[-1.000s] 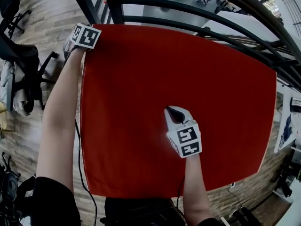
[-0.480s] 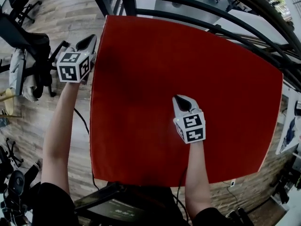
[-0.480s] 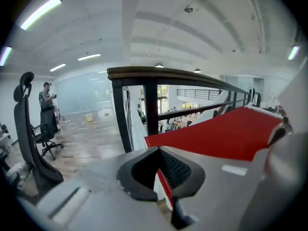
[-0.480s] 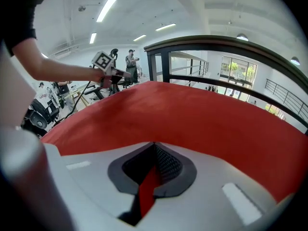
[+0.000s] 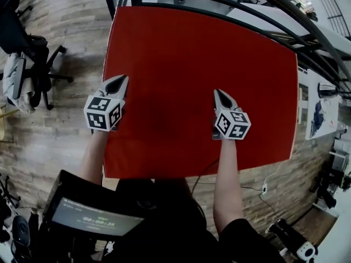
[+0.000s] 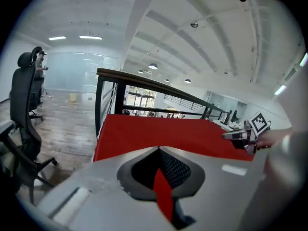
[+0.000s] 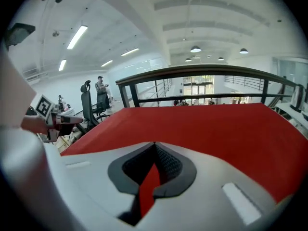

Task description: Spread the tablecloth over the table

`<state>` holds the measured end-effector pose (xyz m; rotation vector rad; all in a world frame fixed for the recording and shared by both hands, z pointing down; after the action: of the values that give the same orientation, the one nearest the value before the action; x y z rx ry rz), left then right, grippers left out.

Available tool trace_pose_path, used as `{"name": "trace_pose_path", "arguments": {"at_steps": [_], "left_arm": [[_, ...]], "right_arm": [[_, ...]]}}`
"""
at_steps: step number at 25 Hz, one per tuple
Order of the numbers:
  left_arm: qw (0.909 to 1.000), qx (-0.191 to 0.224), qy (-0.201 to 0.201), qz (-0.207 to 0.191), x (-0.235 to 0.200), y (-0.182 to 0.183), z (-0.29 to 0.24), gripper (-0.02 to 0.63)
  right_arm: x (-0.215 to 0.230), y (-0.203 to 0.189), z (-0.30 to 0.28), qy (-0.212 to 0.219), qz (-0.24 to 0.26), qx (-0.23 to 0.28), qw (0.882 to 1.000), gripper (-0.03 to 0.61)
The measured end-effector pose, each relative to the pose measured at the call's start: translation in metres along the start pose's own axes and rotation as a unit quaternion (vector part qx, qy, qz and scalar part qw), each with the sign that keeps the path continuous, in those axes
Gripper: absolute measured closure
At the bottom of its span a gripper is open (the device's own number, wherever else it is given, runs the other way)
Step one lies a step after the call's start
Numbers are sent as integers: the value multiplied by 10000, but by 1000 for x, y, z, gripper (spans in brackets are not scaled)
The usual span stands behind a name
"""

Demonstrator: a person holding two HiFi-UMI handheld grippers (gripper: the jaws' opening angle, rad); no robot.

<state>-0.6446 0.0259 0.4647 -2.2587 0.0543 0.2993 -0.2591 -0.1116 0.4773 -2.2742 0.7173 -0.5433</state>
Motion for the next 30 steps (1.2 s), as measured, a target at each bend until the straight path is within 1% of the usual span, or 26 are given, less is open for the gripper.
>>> {"name": "trace_pose_path", "arguments": {"at_steps": [2,4,6,9,11,13,15,16,18,21,25,28,30], "left_arm": [[9999,-56,-151,59,35,-18,8,607],[9998,-95,-195,36,69,-25,13,607],[9997,-125,-209,40,96,-27,14,607],[9996,-272,-98,31,127,-39,3,607],[9991,-398,127,-23,129,-45,-24,607],[9972,-567,481,28,125,-56,-49,606],[9919,-779,994,157,127,-74,-54,600],[9881,-872,1249,229,131,-81,-54,607],[9809,-1071,1586,341,140,-86,-60,607],[9734,-1340,1829,338,150,-96,-76,607],[9688,-1280,2104,291,157,-97,-86,607],[9671,-1243,2202,295,160,-91,-96,607],[9656,-1231,2274,275,160,-87,-101,607]], "right_arm": [[24,-30,41,-261,-153,-90,9995,569],[58,-52,77,-543,-278,-120,9981,569],[93,-60,104,-796,-301,-62,9964,569],[151,-67,122,-1103,-115,-116,9938,569],[197,-69,117,-1339,-125,-171,9908,569],[243,-79,106,-1586,-249,-328,9865,569],[281,-98,97,-1737,-364,-623,9821,569],[298,-106,94,-1778,-411,-754,9803,569],[325,-118,90,-1846,-485,-928,9772,569],[345,-129,93,-1824,-489,-974,9772,568],[354,-128,94,-1786,-452,-837,9793,568],[364,-124,93,-1748,-467,-795,9803,568],[370,-119,89,-1641,-506,-803,9819,569]]}}
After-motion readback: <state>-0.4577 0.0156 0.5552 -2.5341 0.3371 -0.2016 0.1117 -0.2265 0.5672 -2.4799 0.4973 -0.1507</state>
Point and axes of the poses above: the fingertips, and each gripper's own axes: z backward along the fingers, x to its right, y out of its top, the point moved 10 cm from there along z, backward along the fingers, and after that the axes turned 9 degrees about -x, right-handed, at the moved point
